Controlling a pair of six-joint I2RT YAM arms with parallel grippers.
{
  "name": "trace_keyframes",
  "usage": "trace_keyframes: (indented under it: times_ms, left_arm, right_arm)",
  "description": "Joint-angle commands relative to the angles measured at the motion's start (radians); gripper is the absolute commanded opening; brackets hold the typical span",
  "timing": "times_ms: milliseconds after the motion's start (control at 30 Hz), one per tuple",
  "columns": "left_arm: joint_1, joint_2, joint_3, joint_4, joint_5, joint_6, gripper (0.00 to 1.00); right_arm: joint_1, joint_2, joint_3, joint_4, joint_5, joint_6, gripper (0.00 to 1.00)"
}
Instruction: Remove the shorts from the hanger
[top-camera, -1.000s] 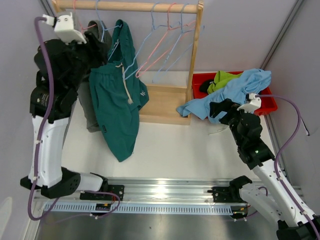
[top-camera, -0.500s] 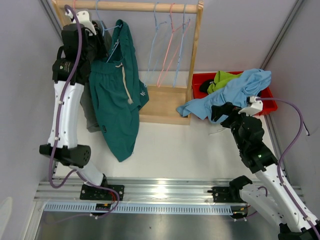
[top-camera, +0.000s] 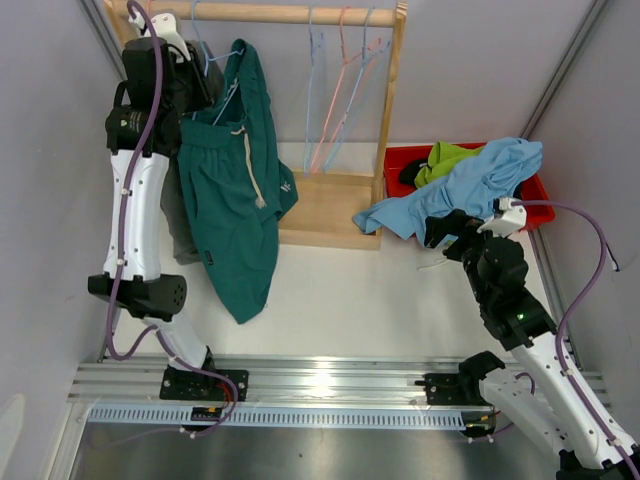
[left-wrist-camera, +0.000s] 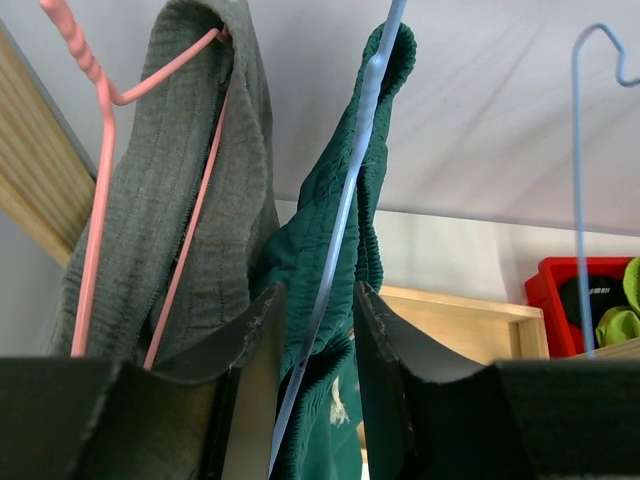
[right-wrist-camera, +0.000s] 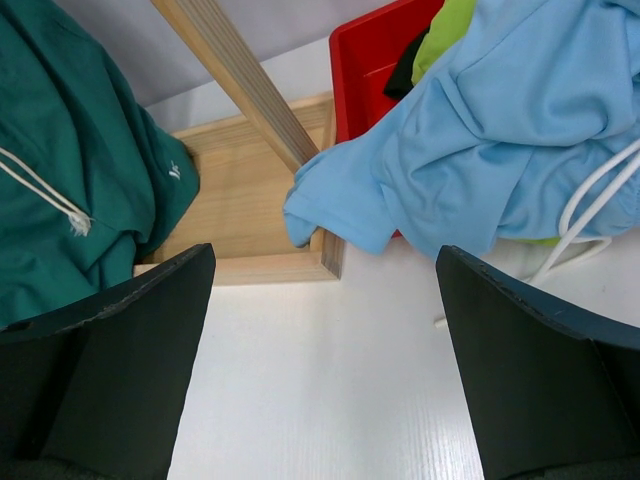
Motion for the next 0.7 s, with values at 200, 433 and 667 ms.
trace_keyframes:
  times_ms: [200, 433, 667]
  left_arm:
    - [0.016, 0.05, 0.063, -0.004, 0.02, -0.02, 0.36]
    - [0.018, 0.062, 0.089, -0.009, 0.035, -0.038, 0.0]
    - [-0.002, 0.021, 0.155, 0.003, 0.072, -0.061, 0.0]
  right_arm:
    - [0.004, -0.008, -0.001, 0.013, 0.013, 0.001, 0.99]
    - [0.004, -0.013, -0.007, 0.01, 0.012, 0.004, 0.99]
    - [0.012, -0.008, 0.025, 0.037, -0.017, 0.003, 0.99]
